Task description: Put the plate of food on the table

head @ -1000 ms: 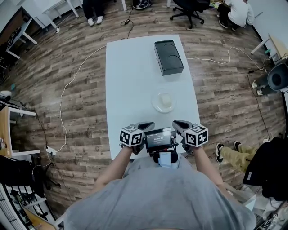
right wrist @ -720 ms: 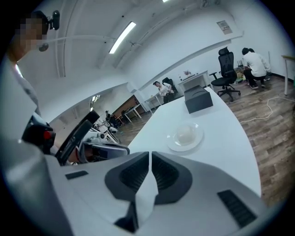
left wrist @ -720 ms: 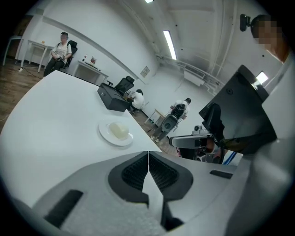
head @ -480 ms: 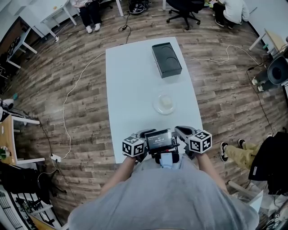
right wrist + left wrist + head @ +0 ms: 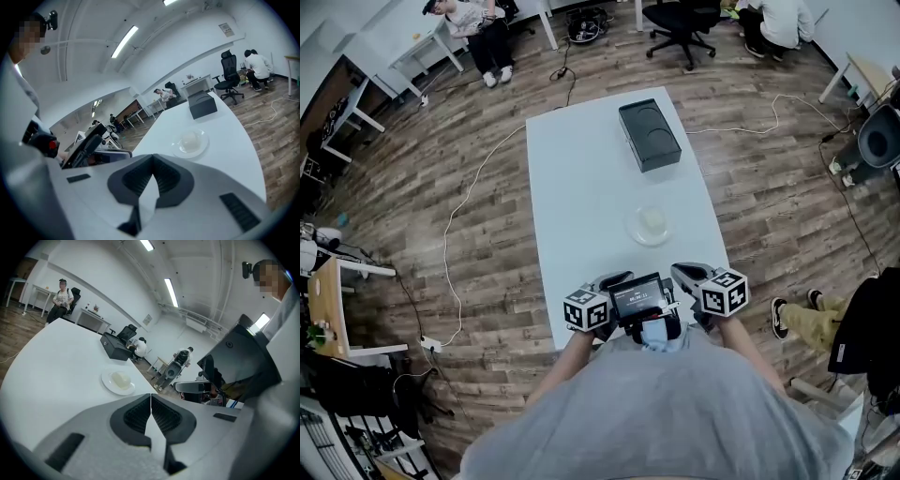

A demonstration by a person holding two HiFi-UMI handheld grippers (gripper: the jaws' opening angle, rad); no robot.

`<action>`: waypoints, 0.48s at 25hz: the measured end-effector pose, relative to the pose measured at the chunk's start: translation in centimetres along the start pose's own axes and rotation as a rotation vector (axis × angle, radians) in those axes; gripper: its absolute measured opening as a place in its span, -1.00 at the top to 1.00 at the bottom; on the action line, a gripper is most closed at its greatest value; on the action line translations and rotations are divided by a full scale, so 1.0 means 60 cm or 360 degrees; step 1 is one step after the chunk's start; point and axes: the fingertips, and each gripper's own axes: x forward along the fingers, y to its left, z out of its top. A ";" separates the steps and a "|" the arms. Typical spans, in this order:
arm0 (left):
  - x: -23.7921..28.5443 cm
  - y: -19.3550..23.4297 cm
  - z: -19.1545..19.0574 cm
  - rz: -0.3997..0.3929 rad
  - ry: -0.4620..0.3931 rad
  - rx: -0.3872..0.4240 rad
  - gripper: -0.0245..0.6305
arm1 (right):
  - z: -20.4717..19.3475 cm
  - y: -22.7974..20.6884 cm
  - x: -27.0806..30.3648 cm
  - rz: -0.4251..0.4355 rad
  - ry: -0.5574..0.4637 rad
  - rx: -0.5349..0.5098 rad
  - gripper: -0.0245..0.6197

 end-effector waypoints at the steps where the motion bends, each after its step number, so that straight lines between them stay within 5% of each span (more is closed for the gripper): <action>1: 0.000 0.000 0.001 0.0001 -0.0001 0.0003 0.86 | 0.001 0.000 -0.001 0.0000 -0.0003 0.0002 0.83; 12: -0.001 -0.002 -0.009 0.0017 -0.0017 -0.0016 0.86 | -0.013 -0.013 -0.012 -0.0022 0.0033 0.0029 0.83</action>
